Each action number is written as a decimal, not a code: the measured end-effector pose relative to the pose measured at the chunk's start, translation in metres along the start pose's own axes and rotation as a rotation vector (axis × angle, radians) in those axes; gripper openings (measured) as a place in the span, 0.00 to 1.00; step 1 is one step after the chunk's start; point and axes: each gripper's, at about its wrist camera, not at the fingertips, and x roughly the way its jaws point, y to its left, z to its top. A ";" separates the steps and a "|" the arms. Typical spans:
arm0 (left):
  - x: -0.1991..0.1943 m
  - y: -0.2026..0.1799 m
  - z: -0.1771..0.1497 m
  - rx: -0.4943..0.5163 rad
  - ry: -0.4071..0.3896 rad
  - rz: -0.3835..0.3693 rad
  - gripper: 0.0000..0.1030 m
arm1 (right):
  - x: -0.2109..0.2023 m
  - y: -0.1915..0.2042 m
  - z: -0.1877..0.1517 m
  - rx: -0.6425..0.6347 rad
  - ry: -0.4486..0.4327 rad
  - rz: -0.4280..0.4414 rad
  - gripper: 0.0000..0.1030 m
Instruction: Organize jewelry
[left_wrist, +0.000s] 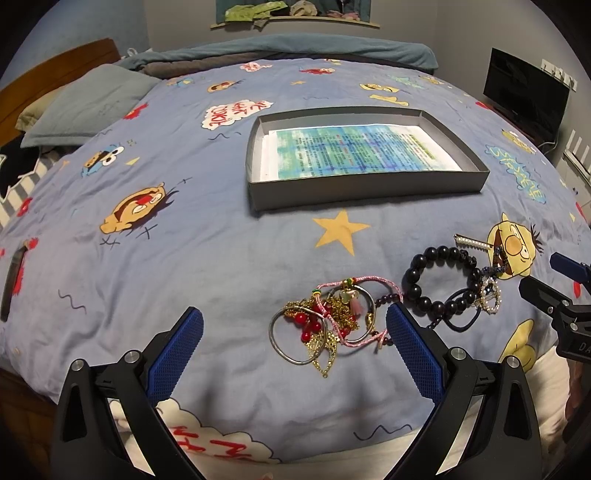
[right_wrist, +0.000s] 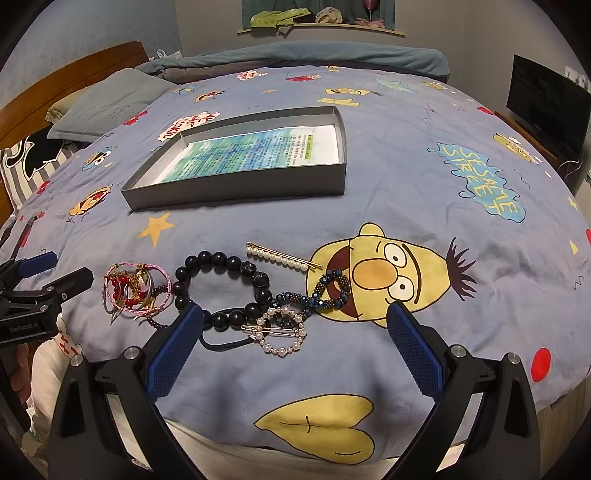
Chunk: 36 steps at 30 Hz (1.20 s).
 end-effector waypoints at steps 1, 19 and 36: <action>0.000 0.000 0.000 -0.001 0.000 -0.001 0.95 | 0.000 0.000 0.000 0.000 -0.001 0.000 0.95; -0.003 0.000 -0.002 0.000 0.000 0.002 0.95 | 0.000 0.000 -0.003 0.004 0.002 -0.002 0.95; 0.000 -0.001 -0.002 -0.001 0.001 -0.001 0.95 | 0.001 0.000 -0.003 0.005 0.009 0.002 0.95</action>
